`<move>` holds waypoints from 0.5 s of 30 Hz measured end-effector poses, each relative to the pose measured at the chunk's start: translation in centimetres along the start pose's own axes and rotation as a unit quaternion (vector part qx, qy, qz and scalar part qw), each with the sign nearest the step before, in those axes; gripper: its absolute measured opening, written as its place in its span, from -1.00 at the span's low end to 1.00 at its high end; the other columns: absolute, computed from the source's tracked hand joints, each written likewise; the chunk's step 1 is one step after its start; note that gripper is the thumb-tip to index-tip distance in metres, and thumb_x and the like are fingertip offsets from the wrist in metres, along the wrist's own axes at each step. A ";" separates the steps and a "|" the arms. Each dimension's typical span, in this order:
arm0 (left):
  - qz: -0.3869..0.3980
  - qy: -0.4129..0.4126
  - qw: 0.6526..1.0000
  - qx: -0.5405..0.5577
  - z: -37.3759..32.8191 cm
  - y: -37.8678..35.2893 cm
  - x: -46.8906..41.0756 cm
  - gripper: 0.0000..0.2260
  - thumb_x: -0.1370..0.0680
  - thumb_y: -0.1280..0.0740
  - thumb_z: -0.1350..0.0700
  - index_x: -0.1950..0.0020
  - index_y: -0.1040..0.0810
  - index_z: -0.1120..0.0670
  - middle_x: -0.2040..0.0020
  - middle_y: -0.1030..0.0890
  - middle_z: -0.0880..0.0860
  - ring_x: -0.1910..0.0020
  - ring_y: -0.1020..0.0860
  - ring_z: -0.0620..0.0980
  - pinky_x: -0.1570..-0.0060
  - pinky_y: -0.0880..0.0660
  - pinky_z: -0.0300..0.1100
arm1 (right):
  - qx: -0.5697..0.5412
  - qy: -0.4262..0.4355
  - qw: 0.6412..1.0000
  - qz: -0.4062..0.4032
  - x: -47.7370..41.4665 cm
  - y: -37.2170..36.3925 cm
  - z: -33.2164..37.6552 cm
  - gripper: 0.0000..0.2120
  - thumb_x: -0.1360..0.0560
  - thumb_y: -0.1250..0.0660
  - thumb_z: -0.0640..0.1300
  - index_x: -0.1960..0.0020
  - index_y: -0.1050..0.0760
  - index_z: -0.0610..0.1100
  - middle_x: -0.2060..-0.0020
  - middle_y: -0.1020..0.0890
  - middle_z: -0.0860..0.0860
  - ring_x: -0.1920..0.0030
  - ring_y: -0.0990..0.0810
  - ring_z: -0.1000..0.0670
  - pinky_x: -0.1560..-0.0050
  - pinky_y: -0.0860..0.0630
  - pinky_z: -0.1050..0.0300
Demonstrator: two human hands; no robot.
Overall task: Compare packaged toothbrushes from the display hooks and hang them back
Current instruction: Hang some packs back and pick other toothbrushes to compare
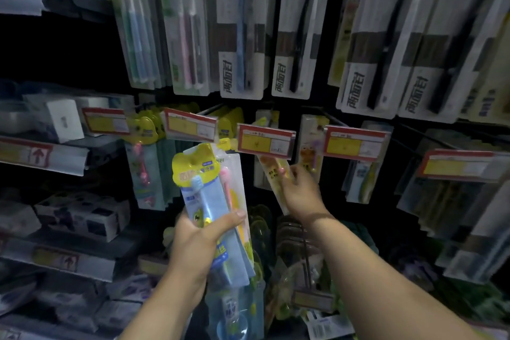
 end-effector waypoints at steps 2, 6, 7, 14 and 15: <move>-0.008 0.006 1.000 0.015 0.4 0.0 -0.8 -0.73 -0.41 -0.57 0.24 -0.05 -0.66 0.02 0.16 -0.74 0.02 0.23 -0.72 -0.02 0.35 -0.59 -0.17 | -0.024 -0.012 0.999 -0.018 -1.2 -0.8 -0.3 -0.72 -0.71 -0.15 0.08 -0.25 -0.46 -0.09 -0.05 -0.59 -0.05 0.00 -0.57 -0.05 0.07 -0.43 0.07; -0.012 0.024 0.999 0.045 0.8 -0.7 -1.1 -0.85 -0.43 -0.55 0.29 0.10 -0.68 0.09 0.29 -0.70 0.00 0.38 -0.67 -0.10 0.48 -0.52 -0.26 | -0.031 0.001 0.998 -0.051 -2.2 -1.5 -0.4 -0.67 -0.72 -0.11 0.08 -0.35 -0.42 -0.08 -0.05 -0.52 -0.01 -0.06 -0.51 -0.04 -0.03 -0.33 0.15; -0.009 0.027 0.998 0.049 0.9 -1.0 -1.2 -0.86 -0.43 -0.56 0.30 0.11 -0.69 0.11 0.29 -0.71 0.02 0.37 -0.68 -0.09 0.46 -0.54 -0.25 | -0.027 0.002 0.999 -0.045 -2.2 -1.6 -0.6 -0.62 -0.72 -0.09 0.13 -0.36 -0.43 -0.09 -0.06 -0.53 -0.01 -0.07 -0.52 -0.05 -0.03 -0.33 0.15; 0.033 0.037 0.997 0.063 1.2 -2.2 -0.8 -0.75 -0.31 -0.63 0.23 0.04 -0.74 0.11 0.16 -0.74 0.11 0.22 -0.73 0.07 0.20 -0.68 -0.03 | 0.022 -0.037 0.999 0.011 1.6 -1.4 -2.3 -0.58 -0.66 -0.28 0.10 -0.38 -0.50 -0.15 -0.26 -0.60 -0.15 -0.24 -0.61 -0.17 -0.24 -0.54 -0.03; 0.040 0.036 0.996 0.066 1.1 -2.4 -0.6 -0.72 -0.27 -0.64 0.21 0.05 -0.75 0.10 0.15 -0.75 0.11 0.21 -0.73 0.07 0.20 -0.68 -0.03 | -0.066 -0.033 0.997 0.030 3.0 -1.3 -1.9 -0.72 -0.66 -0.30 0.03 -0.23 -0.59 -0.14 -0.13 -0.67 -0.15 -0.11 -0.67 -0.14 -0.12 -0.59 -0.01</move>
Point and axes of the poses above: each hand's wrist, its own x-axis away from the middle knuckle, its own y-axis out of the back of the hand, z = x × y, the point moved 5 cm from there along -x, towards the middle knuckle
